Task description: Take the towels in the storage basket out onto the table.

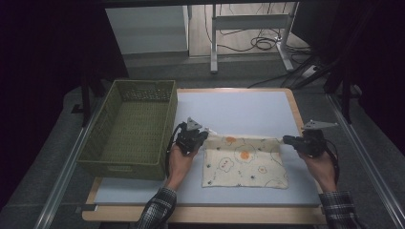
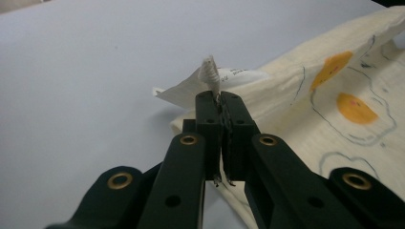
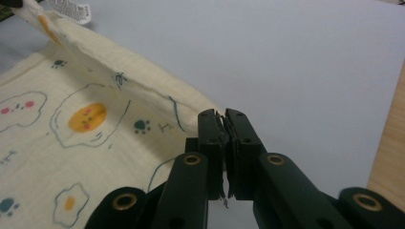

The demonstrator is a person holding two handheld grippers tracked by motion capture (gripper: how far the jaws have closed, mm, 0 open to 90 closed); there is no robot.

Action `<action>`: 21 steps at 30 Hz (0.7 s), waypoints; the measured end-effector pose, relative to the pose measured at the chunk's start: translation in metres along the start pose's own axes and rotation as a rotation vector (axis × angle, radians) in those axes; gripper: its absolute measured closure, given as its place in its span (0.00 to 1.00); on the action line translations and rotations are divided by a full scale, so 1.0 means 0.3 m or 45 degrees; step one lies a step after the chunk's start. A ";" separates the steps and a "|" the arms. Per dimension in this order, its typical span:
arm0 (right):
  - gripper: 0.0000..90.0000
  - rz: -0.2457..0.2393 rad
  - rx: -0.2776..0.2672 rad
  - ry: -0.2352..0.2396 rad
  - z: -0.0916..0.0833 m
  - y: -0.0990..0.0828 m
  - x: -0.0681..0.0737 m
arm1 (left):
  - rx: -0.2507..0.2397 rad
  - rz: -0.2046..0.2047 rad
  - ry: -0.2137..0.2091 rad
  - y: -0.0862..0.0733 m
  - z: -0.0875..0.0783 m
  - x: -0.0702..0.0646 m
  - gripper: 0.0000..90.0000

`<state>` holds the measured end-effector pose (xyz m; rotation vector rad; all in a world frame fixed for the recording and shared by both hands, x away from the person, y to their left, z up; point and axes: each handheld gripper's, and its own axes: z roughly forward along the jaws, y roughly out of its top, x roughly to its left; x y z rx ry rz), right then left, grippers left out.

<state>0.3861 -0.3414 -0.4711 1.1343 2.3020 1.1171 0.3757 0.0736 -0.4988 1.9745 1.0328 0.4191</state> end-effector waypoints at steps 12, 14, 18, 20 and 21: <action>0.95 -0.017 -0.017 0.039 -0.072 -0.091 0.068 | 0.004 0.007 -0.060 -0.086 -0.064 -0.060 0.97; 0.95 -0.022 -0.022 0.045 -0.085 -0.105 0.080 | 0.006 0.013 -0.067 -0.100 -0.070 -0.068 0.97; 0.95 -0.035 -0.025 0.055 -0.105 -0.129 0.106 | 0.001 0.012 -0.083 -0.126 -0.084 -0.082 0.97; 0.95 -0.037 -0.024 0.061 -0.115 -0.140 0.120 | -0.002 0.010 -0.089 -0.133 -0.089 -0.085 0.97; 0.95 -0.037 -0.024 0.061 -0.115 -0.140 0.120 | -0.005 0.009 -0.095 -0.140 -0.094 -0.088 0.97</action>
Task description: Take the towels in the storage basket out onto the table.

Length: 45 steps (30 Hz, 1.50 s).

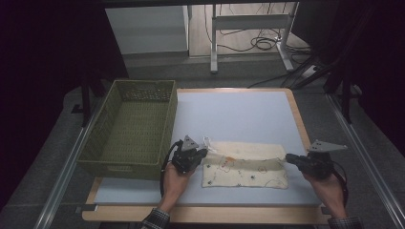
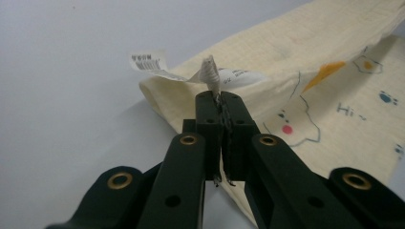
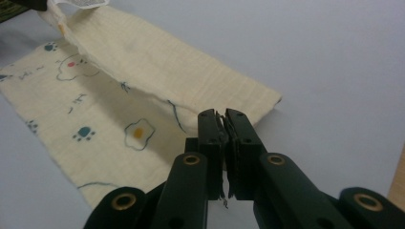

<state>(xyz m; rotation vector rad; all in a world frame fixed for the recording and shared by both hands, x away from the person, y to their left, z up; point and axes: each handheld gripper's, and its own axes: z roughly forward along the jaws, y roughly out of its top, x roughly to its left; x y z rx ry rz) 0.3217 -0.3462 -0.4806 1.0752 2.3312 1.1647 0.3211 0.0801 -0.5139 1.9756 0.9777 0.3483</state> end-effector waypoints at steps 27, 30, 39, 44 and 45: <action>0.86 0.033 0.070 0.045 -0.047 -0.186 0.095 | 0.006 -0.029 -0.168 -0.181 -0.093 -0.084 0.89; 0.83 0.034 0.062 0.030 -0.069 -0.193 0.093 | -0.001 -0.060 -0.173 -0.196 -0.112 -0.077 0.78; 0.79 0.046 0.022 -0.013 -0.079 -0.150 0.051 | -0.042 -0.074 -0.123 -0.164 -0.147 -0.060 0.57; 0.77 0.045 0.027 -0.013 -0.043 -0.122 0.036 | -0.041 -0.074 -0.101 -0.157 -0.159 -0.056 0.52; 0.77 0.035 0.035 -0.016 -0.023 -0.106 0.030 | -0.027 -0.075 -0.097 -0.150 -0.146 -0.052 0.52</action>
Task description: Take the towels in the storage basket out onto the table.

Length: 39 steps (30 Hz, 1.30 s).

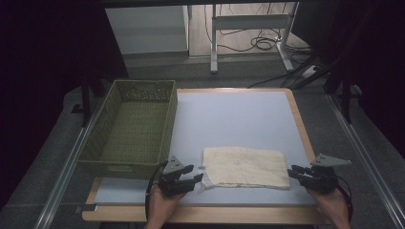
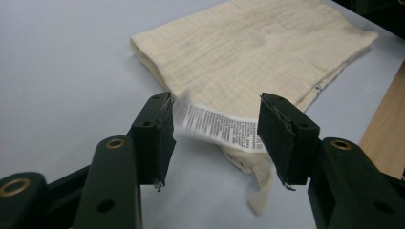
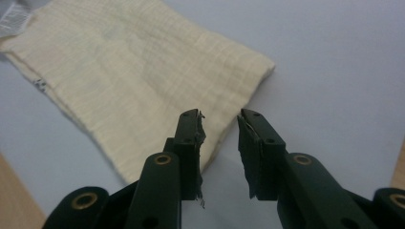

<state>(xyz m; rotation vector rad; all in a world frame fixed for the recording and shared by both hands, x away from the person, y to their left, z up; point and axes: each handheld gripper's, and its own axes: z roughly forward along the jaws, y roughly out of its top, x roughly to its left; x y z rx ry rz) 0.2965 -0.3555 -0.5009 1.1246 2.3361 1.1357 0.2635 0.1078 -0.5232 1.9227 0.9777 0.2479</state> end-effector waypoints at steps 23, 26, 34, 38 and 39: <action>0.66 -0.039 0.136 -0.102 0.246 0.153 -0.095 | 0.123 0.042 0.233 0.220 0.264 0.153 0.46; 0.81 -0.027 0.113 -0.075 0.247 0.136 -0.080 | 0.158 0.035 0.240 0.199 0.286 0.171 0.46; 0.94 -0.060 0.120 -0.101 0.244 0.186 -0.076 | 0.168 0.047 0.124 0.181 0.303 0.176 0.69; 0.94 -0.045 0.096 -0.111 0.246 0.222 -0.101 | 0.169 0.045 0.064 0.190 0.304 0.180 0.92; 0.94 -0.045 0.096 -0.111 0.246 0.222 -0.101 | 0.169 0.045 0.064 0.190 0.304 0.180 0.96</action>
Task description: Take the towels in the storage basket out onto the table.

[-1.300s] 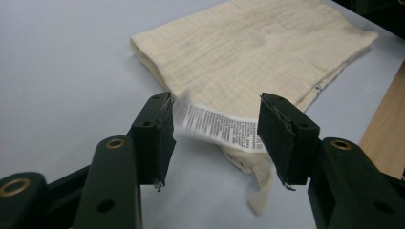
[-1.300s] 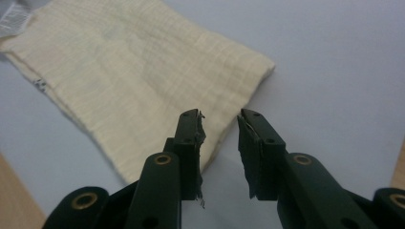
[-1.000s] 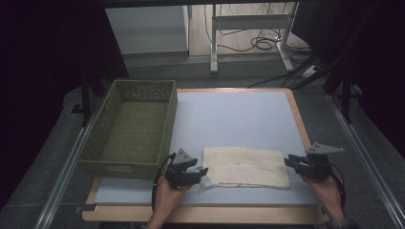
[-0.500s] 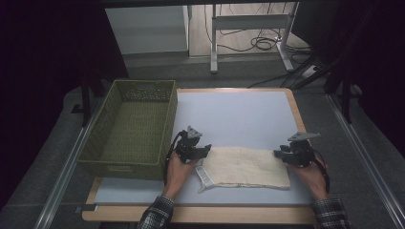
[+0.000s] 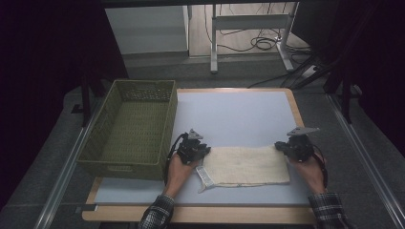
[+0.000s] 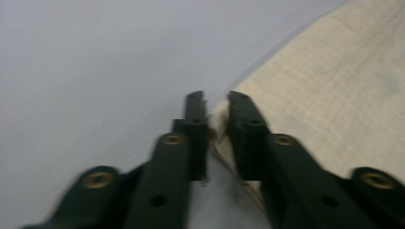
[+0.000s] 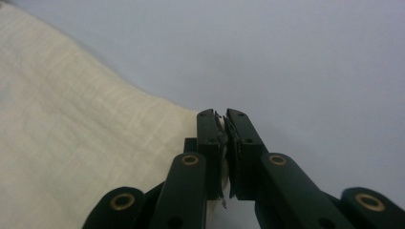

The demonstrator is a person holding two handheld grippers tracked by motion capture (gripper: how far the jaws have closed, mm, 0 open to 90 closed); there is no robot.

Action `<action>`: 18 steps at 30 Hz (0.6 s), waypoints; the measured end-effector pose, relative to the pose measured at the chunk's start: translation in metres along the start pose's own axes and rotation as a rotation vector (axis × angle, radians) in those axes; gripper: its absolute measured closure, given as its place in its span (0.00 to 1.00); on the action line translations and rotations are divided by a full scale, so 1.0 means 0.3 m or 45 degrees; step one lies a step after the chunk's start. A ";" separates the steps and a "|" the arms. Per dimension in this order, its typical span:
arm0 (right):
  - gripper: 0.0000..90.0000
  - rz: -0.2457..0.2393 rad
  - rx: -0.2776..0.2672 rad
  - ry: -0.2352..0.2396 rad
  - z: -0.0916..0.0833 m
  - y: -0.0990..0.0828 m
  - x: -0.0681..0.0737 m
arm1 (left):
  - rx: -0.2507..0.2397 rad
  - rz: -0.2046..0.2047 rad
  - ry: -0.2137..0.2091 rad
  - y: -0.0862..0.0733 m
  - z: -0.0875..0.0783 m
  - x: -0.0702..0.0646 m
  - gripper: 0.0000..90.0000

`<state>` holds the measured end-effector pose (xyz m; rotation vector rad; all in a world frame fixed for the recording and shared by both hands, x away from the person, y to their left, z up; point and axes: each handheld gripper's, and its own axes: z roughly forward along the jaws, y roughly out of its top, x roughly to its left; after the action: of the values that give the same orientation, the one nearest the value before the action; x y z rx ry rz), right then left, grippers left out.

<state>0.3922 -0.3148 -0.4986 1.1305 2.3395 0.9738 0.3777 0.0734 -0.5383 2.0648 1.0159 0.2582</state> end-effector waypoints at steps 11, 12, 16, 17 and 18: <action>0.90 0.022 0.033 -0.019 0.106 0.076 -0.063 | -0.038 0.008 0.110 0.021 -0.032 0.008 0.75; 0.88 0.029 0.035 -0.016 0.114 0.071 -0.068 | -0.042 -0.005 0.095 0.021 -0.030 0.011 0.72; 0.78 0.081 -0.029 0.020 0.088 0.065 -0.074 | 0.006 0.015 0.139 0.018 -0.004 0.012 0.55; 0.77 0.075 -0.027 0.022 0.081 0.065 -0.073 | 0.014 0.022 0.152 0.016 0.004 0.015 0.53; 0.76 0.062 -0.023 0.013 0.073 0.063 -0.070 | 0.017 0.022 0.160 0.014 0.010 0.020 0.51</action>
<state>0.4281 -0.3138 -0.4997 1.1832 2.3167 1.0176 0.3856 0.0746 -0.5380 2.0917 1.0775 0.3954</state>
